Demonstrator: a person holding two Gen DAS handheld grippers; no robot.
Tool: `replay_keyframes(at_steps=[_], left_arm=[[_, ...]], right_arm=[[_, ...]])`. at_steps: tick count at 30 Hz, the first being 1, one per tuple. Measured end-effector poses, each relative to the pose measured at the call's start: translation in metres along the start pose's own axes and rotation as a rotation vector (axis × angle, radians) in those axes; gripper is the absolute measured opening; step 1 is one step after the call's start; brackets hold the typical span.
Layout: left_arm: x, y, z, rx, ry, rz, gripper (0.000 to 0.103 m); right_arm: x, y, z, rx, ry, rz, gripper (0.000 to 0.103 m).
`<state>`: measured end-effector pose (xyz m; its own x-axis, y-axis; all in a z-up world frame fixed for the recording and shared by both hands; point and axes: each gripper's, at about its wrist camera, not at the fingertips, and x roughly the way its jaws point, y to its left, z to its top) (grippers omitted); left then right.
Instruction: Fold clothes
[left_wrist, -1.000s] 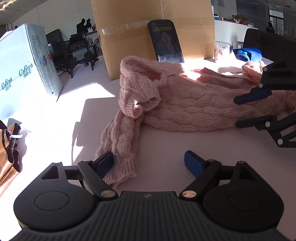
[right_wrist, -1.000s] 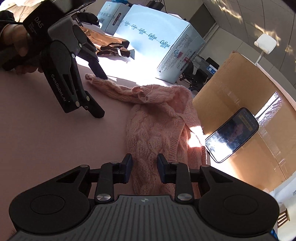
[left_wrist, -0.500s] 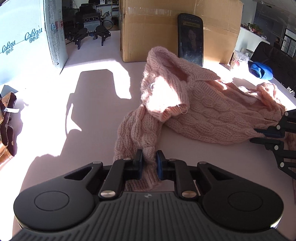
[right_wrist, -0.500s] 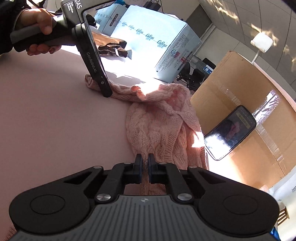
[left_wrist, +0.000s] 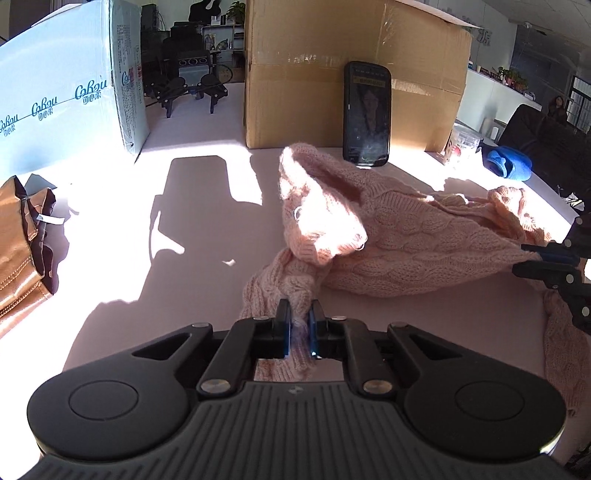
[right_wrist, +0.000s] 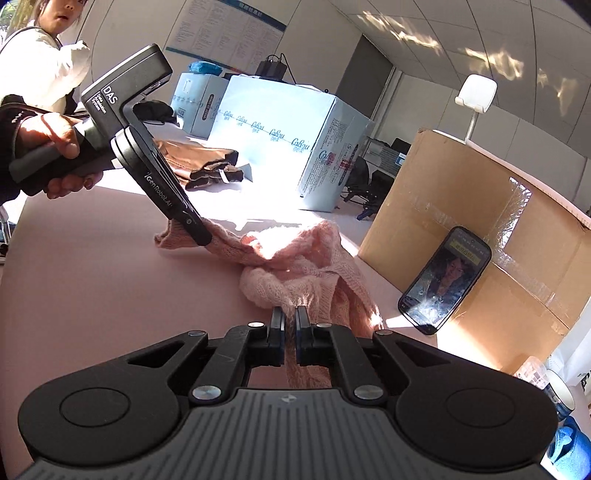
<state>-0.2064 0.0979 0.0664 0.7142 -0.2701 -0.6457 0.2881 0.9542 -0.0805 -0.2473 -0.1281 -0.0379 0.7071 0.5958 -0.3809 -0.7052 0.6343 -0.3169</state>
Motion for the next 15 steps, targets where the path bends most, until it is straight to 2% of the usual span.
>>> replay_keyframes(at_steps=[3, 5, 12, 15], left_arm=[[-0.029, 0.005, 0.001, -0.003, -0.008, 0.005, 0.009], [-0.045, 0.009, -0.002, -0.003, 0.007, 0.013, 0.009], [-0.047, 0.035, -0.039, -0.079, 0.134, 0.063, 0.009], [-0.042, 0.046, -0.051, -0.096, 0.141, 0.060, 0.015]], right_arm=[[-0.021, -0.008, 0.004, 0.040, -0.025, 0.076, 0.005], [-0.031, -0.007, 0.003, 0.034, -0.011, 0.122, 0.005], [-0.030, 0.028, -0.025, -0.056, 0.169, 0.229, 0.005], [-0.019, 0.039, -0.034, -0.085, 0.226, 0.239, 0.007]])
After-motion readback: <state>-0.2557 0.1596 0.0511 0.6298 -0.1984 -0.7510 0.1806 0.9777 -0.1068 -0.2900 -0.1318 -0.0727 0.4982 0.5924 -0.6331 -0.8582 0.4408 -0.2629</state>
